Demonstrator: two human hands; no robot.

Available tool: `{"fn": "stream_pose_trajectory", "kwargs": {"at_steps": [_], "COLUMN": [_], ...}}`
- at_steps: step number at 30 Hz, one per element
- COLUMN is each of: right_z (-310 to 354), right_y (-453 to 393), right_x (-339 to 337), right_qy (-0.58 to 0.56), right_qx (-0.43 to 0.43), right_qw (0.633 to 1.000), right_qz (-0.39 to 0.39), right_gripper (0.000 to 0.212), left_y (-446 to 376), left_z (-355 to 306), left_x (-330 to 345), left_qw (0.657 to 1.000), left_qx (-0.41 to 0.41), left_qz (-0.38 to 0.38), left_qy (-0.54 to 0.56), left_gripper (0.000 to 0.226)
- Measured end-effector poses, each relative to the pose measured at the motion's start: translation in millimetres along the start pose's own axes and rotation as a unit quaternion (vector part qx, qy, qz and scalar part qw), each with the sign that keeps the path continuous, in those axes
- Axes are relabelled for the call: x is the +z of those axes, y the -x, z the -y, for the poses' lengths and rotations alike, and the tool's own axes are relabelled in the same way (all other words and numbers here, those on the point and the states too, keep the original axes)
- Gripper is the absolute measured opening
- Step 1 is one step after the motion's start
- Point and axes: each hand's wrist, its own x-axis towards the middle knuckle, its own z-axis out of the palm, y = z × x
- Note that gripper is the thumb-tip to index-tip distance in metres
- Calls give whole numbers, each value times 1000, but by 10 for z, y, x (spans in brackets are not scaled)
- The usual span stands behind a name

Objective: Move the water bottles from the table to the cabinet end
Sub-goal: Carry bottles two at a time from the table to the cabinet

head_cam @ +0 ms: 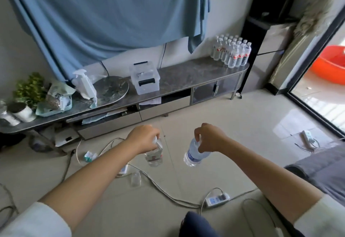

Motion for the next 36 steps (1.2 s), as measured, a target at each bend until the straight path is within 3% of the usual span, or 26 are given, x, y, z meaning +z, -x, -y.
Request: {"fn": "stream_pose_trajectory", "kwargs": {"at_steps": [2,8,13,24,36], "right_z": [-103,-592,-1229,-2553,-3605], "right_y": [-279,-1266,-2139,-3796,-5475], "right_x": [-148,-682,-1113,-2286,-3243], "right_qy": [-3,7,-7,-22,-71], "right_qx": [13,32,48,92,209], "right_qw": [1000,999,999,993,973], "right_qz": [-2,12,14,-74,-67], "right_gripper": [16,30,30,18,23], "left_y": [-323,-1516,-2708,-5063,-7449], "left_z": [57,128,11,-303,-699], "left_x": [-117,-465,-792,-1662,-2612], "left_qw": [1000,998,997,996,979], "left_qx": [-1,17,39,69,204], "left_qz": [-3,-14,35,6,9], "left_qy": [11,62,63,61,5], "left_gripper": [29,23,23,26,25]}}
